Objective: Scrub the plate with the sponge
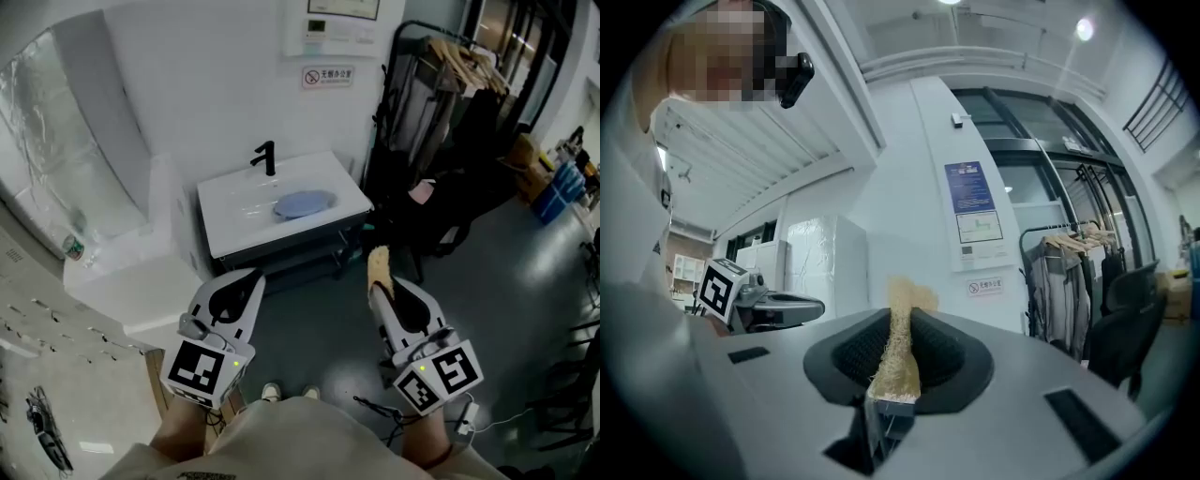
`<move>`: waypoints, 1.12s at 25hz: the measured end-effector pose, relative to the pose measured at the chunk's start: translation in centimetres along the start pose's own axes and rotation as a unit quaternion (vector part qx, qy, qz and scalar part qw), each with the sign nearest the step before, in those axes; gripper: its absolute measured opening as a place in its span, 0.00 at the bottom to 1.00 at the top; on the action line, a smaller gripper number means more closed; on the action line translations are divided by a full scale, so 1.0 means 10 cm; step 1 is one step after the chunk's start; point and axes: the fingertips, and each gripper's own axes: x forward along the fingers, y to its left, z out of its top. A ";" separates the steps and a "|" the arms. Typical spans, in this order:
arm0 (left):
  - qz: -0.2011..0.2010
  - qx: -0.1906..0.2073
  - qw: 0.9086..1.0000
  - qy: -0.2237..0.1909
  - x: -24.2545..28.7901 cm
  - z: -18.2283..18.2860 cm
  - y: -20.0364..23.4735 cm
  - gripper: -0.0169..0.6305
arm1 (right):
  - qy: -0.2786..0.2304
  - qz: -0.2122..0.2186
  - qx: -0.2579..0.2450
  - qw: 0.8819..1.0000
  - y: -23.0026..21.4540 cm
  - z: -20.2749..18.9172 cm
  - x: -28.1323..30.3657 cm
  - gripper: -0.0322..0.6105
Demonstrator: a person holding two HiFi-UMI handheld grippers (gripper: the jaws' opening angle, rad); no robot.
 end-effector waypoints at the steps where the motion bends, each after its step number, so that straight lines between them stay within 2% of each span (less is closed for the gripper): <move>1: 0.000 -0.001 1.000 0.001 0.02 0.00 -0.02 0.04 | 0.000 0.001 0.001 1.000 -0.02 -0.01 -0.01 0.16; 7: 0.004 0.001 1.000 0.011 0.18 -0.07 -0.16 0.04 | 0.009 0.010 0.007 1.000 -0.19 -0.13 -0.06 0.16; 16: 0.029 0.041 0.998 0.049 0.37 -0.30 -0.41 0.04 | 0.021 0.032 0.010 0.999 -0.44 -0.33 -0.21 0.16; 20: 0.023 0.042 0.998 0.036 0.44 -0.23 -0.50 0.04 | 0.016 0.036 0.019 0.999 -0.57 -0.35 -0.21 0.16; 24: 0.033 0.040 0.998 0.034 0.53 -0.24 -0.44 0.04 | 0.017 0.038 0.024 0.999 -0.65 -0.42 -0.10 0.16; 28: 0.045 0.050 0.996 0.059 0.67 -0.40 -0.27 0.04 | 0.023 0.046 0.027 0.998 -0.72 -0.49 0.08 0.16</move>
